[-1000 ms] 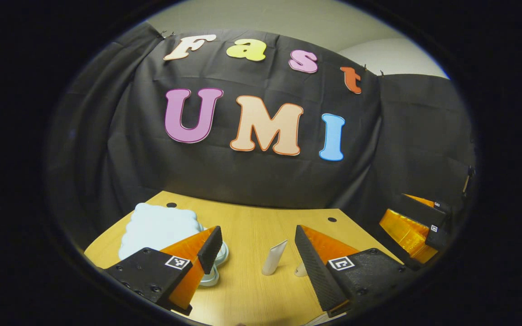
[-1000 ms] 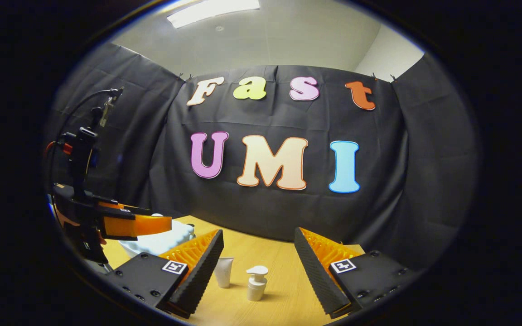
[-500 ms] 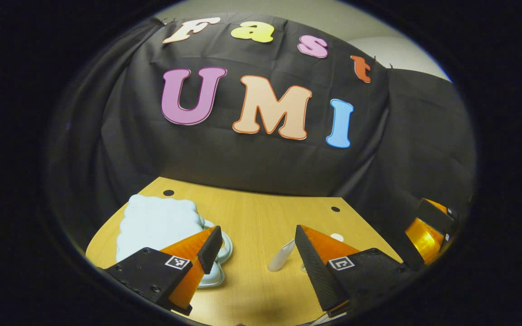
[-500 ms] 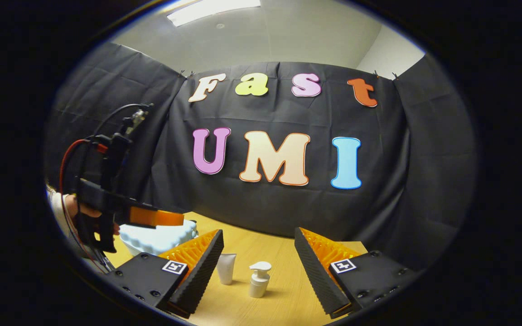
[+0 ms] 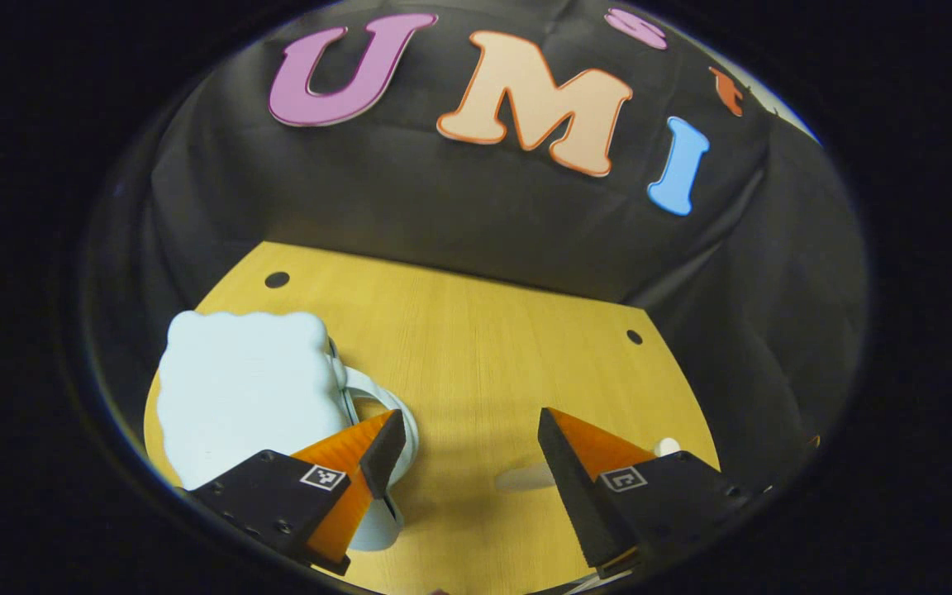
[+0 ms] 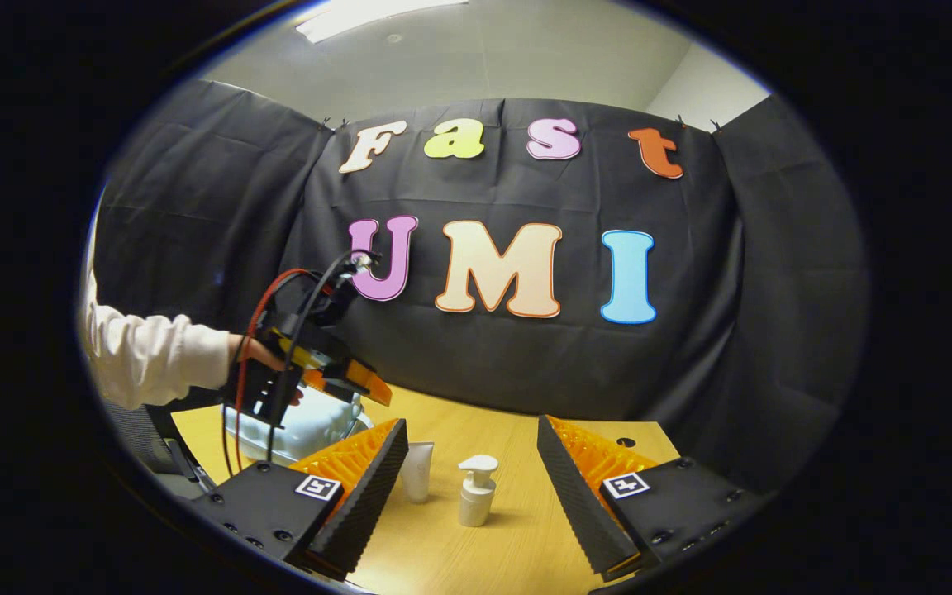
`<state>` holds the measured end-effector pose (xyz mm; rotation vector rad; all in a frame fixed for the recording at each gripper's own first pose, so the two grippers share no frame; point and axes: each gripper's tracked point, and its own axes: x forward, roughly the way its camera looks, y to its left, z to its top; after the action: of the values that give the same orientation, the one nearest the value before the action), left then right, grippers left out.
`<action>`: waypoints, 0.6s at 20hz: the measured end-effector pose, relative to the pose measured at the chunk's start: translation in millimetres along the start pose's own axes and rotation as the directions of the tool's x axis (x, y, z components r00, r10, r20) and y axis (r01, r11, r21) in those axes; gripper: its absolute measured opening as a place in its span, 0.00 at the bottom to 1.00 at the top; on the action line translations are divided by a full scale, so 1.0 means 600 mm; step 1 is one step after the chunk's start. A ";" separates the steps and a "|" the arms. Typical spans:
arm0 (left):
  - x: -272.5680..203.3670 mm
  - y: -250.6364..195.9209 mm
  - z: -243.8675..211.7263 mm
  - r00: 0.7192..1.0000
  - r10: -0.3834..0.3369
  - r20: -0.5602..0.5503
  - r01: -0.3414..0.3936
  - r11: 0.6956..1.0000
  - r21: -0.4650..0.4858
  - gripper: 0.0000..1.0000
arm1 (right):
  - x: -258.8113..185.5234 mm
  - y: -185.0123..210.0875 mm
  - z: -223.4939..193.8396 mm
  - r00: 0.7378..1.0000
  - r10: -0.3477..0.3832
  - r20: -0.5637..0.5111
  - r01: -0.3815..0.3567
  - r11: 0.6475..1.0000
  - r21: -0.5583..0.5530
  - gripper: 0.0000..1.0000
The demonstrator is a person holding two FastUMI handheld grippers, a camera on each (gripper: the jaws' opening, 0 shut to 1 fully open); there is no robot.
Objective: First open the suitcase, pack the skin care products into it, and then close the suitcase.
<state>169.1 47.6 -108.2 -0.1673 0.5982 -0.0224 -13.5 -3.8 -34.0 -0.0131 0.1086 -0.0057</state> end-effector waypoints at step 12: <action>0.119 0.085 -0.089 0.923 0.125 -0.365 -0.168 0.982 -0.089 0.87 | -0.011 -0.014 -0.024 0.998 -0.029 -0.049 0.029 1.000 0.001 0.99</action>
<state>196.8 85.0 -200.1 -0.2360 0.9772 0.1320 -21.4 -12.3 -47.6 -0.0124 0.1576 -0.0349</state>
